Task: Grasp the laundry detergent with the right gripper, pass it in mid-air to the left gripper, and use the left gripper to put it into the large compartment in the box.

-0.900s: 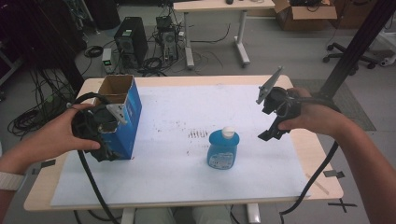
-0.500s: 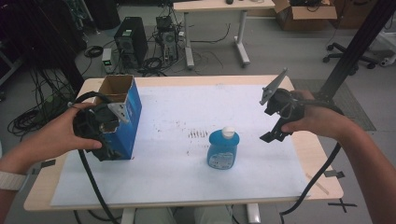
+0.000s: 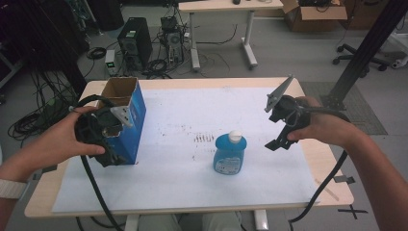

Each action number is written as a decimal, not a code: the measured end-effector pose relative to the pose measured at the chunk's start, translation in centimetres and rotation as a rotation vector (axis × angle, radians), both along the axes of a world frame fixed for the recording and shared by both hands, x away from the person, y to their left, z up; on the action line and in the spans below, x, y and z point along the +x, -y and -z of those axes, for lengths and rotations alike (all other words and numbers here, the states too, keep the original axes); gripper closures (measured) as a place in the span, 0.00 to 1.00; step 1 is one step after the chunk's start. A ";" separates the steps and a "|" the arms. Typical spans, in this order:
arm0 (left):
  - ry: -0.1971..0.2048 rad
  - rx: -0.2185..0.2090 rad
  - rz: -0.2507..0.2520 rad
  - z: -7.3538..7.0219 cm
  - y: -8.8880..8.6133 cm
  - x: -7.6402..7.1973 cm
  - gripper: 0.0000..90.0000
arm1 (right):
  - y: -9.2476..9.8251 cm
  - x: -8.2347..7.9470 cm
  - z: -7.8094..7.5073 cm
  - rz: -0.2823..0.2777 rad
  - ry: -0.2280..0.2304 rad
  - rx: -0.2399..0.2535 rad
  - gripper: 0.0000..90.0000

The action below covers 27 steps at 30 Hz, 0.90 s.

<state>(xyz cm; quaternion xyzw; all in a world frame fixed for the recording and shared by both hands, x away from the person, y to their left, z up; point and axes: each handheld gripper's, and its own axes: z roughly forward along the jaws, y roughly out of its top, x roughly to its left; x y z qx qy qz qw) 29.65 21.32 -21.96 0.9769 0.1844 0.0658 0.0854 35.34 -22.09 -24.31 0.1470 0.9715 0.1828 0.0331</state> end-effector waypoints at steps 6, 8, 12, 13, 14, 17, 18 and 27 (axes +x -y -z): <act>0.003 -0.002 -0.002 0.0 -0.2 0.0 0.08 | -0.1 -0.1 0.3 -0.004 0.011 0.012 0.05; 0.003 -0.002 -0.005 0.0 -0.2 -0.1 0.08 | 0.0 -0.1 0.5 -0.005 0.009 0.019 0.05; 0.006 -0.004 -0.009 0.0 -0.2 -0.1 0.08 | 0.0 -0.1 1.0 -0.008 0.005 0.017 0.05; 0.007 -0.005 -0.010 0.0 -0.2 -0.1 0.08 | 0.0 -0.1 1.1 -0.008 0.005 0.017 0.05; 0.009 -0.005 -0.008 0.0 -0.2 -0.1 0.08 | 0.0 -0.1 1.2 -0.011 0.006 0.018 0.05; 0.011 -0.009 -0.007 0.0 -0.2 0.0 0.08 | 0.1 -0.2 1.5 -0.010 0.004 0.022 0.05; 0.012 -0.010 -0.007 0.0 -0.2 0.0 0.08 | 0.1 -0.2 1.7 -0.009 0.003 0.023 0.05; 0.015 -0.010 -0.008 0.1 -0.1 0.1 0.08 | -0.2 -0.4 3.3 -0.026 -0.005 0.038 0.05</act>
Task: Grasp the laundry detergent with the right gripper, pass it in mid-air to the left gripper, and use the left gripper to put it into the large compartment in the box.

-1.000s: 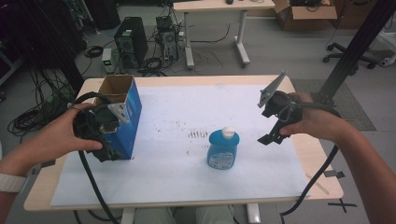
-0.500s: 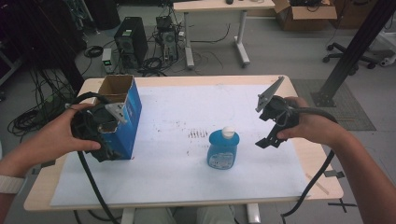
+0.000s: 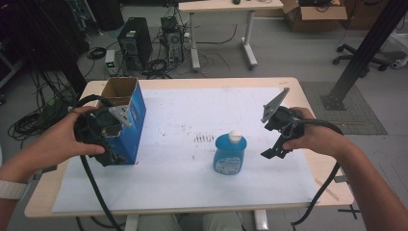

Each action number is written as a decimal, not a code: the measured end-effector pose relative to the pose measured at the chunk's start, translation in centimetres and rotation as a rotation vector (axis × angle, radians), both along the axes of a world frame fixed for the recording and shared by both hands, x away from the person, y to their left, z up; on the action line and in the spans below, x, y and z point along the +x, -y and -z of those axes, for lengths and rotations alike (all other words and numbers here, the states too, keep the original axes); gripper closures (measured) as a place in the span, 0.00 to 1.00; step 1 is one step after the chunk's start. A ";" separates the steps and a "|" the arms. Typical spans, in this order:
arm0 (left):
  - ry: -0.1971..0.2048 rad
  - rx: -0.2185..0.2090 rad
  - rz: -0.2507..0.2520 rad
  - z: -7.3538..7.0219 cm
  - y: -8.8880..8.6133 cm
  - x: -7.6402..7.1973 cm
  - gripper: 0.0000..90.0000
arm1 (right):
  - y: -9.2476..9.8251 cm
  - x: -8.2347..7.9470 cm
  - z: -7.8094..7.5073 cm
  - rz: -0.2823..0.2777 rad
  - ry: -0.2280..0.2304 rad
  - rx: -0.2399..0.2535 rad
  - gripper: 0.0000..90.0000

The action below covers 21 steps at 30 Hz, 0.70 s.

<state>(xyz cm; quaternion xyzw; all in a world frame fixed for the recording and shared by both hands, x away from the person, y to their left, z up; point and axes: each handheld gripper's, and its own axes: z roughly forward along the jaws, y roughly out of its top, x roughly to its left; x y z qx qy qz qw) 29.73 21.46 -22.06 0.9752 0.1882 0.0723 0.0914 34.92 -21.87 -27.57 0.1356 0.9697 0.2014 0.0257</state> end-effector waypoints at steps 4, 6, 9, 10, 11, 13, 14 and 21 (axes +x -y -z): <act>0.000 -0.001 -0.001 0.0 0.0 0.0 0.08 | -0.2 0.0 0.4 -0.016 0.010 0.008 0.06; 0.000 -0.001 -0.003 0.0 0.0 0.0 0.08 | -0.3 0.0 0.5 -0.017 0.010 0.013 0.06; 0.000 0.000 -0.003 0.0 0.0 0.0 0.08 | -0.3 0.1 1.0 -0.023 0.013 0.026 0.06; 0.003 -0.001 -0.004 0.0 0.1 0.0 0.08 | -0.3 0.1 1.1 -0.022 0.014 0.027 0.05; 0.003 -0.001 -0.004 0.0 0.1 0.0 0.08 | -0.3 0.1 1.3 -0.024 0.017 0.030 0.05; 0.005 -0.003 -0.007 0.0 0.1 0.0 0.08 | -0.3 0.2 1.6 -0.026 0.014 0.035 0.05; 0.006 -0.002 -0.008 0.1 0.1 0.1 0.08 | -0.3 0.2 1.8 -0.029 0.014 0.036 0.05; 0.004 -0.003 -0.011 0.2 0.2 0.2 0.08 | -0.2 0.3 2.9 -0.040 0.007 0.061 0.05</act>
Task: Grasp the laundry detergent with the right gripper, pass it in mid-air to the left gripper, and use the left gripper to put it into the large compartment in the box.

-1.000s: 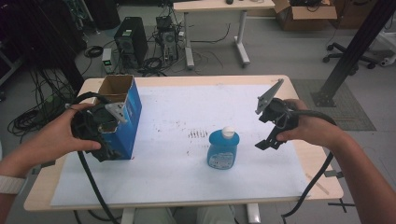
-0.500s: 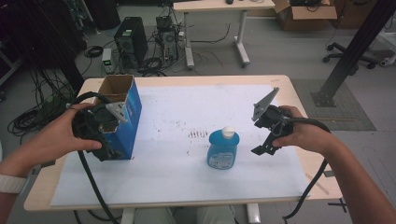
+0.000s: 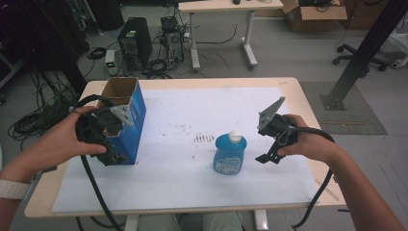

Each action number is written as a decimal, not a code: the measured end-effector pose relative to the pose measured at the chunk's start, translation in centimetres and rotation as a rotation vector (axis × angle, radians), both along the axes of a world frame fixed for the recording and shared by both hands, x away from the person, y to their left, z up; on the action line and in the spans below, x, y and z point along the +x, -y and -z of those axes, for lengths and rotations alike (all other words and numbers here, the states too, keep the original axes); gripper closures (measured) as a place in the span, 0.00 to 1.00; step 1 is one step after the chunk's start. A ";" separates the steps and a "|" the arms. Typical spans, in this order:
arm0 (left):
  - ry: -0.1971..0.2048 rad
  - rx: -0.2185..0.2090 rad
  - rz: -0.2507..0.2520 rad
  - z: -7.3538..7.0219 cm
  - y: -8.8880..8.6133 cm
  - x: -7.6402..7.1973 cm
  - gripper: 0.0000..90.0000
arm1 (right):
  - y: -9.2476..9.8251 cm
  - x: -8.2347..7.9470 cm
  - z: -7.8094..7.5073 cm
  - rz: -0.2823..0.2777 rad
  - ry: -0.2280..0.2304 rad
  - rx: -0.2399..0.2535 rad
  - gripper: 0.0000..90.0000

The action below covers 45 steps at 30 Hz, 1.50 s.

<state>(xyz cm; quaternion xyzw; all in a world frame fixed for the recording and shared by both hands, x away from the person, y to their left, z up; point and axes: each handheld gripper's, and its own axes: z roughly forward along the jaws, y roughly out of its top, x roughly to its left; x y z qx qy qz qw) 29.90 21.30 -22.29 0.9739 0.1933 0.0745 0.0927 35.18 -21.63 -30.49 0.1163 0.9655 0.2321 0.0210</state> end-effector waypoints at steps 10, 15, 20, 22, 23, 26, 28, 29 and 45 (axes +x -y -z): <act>-0.005 -0.003 -0.001 0.2 0.1 0.2 0.08 | -0.3 0.3 1.2 -0.017 -0.003 0.034 0.04; -0.006 -0.003 -0.004 0.3 0.1 0.2 0.08 | -0.4 0.4 1.3 -0.026 0.006 0.039 0.04; -0.007 -0.006 0.001 0.5 0.1 0.2 0.08 | -0.6 0.4 1.3 -0.036 0.008 0.054 0.04; -0.007 -0.006 0.000 0.6 0.1 0.3 0.08 | -0.7 0.5 1.6 -0.046 0.011 0.066 0.04; -0.008 -0.004 0.001 0.6 0.1 0.3 0.08 | -0.7 0.5 1.7 -0.044 0.006 0.074 0.04; -0.008 -0.005 0.001 0.7 0.1 0.3 0.08 | -0.8 0.5 2.1 -0.047 -0.002 0.078 0.04; -0.009 -0.005 -0.001 0.7 0.1 0.3 0.08 | -0.8 0.5 2.5 -0.044 -0.007 0.081 0.04; -0.008 -0.005 -0.001 0.7 0.1 0.3 0.08 | -0.9 0.5 2.9 -0.044 -0.015 0.088 0.04; -0.015 -0.007 -0.005 1.1 0.0 0.3 0.08 | -1.3 0.7 4.1 -0.068 -0.015 0.132 0.04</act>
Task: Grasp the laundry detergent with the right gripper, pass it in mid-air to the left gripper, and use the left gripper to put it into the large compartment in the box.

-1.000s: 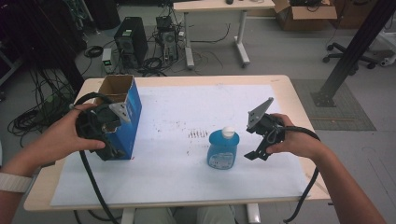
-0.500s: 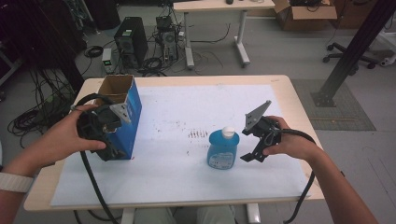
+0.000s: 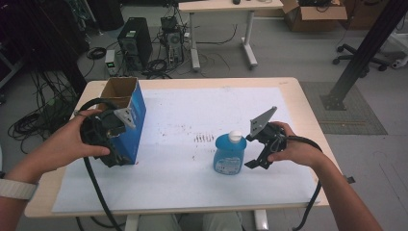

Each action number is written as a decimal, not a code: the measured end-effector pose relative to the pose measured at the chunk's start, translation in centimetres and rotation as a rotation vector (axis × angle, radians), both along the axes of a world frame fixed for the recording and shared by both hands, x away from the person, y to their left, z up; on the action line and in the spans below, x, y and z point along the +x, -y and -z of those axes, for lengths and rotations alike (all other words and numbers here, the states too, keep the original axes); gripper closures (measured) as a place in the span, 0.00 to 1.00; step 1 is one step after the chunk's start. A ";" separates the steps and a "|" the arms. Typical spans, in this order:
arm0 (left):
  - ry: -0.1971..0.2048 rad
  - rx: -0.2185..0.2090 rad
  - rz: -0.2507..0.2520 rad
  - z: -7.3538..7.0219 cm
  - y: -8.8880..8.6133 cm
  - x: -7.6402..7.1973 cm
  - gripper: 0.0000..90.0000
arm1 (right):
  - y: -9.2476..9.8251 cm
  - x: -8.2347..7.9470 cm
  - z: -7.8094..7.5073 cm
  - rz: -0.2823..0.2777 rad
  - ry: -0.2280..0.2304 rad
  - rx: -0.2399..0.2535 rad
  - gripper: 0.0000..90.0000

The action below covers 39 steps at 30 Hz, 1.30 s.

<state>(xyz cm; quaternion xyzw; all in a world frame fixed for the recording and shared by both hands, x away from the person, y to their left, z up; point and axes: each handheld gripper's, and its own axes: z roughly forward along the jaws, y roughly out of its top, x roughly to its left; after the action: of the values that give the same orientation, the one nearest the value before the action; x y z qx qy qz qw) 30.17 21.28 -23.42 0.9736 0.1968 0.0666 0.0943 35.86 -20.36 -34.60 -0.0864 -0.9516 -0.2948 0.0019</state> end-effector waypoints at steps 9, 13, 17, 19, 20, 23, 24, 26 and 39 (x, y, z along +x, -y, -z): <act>-0.002 -0.002 -0.005 0.1 0.0 0.1 0.08 | 0.2 0.0 0.6 0.016 0.001 0.065 0.04; -0.003 0.000 -0.004 0.2 0.0 0.2 0.09 | 0.2 0.0 0.8 0.011 -0.002 0.098 0.04; -0.004 0.000 -0.005 0.2 0.0 0.2 0.09 | 0.2 0.0 1.1 0.009 -0.005 0.116 0.04; -0.004 -0.001 -0.007 0.2 0.0 0.2 0.09 | 0.1 0.0 1.2 0.007 -0.004 0.128 0.04; -0.004 -0.001 -0.008 0.2 0.0 0.2 0.09 | 0.1 0.0 1.2 0.007 0.003 0.132 0.04; -0.004 -0.002 -0.009 0.2 0.0 0.1 0.09 | 0.0 0.0 1.2 0.010 0.009 0.139 0.03; -0.004 -0.003 -0.010 0.2 -0.1 0.1 0.09 | -0.1 0.0 1.2 0.002 0.007 0.155 0.04; -0.005 -0.004 -0.010 0.2 -0.1 0.1 0.09 | -0.1 0.0 1.2 0.003 0.008 0.156 0.03; -0.011 -0.003 -0.015 0.4 -0.1 0.2 0.09 | -0.4 -0.1 2.0 -0.005 0.000 0.212 0.03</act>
<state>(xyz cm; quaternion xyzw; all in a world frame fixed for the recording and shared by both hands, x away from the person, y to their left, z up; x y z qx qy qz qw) 30.33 21.43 -23.86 0.9723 0.2049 0.0618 0.0944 35.81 -20.00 -36.58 -0.0836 -0.9154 -0.3937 0.0119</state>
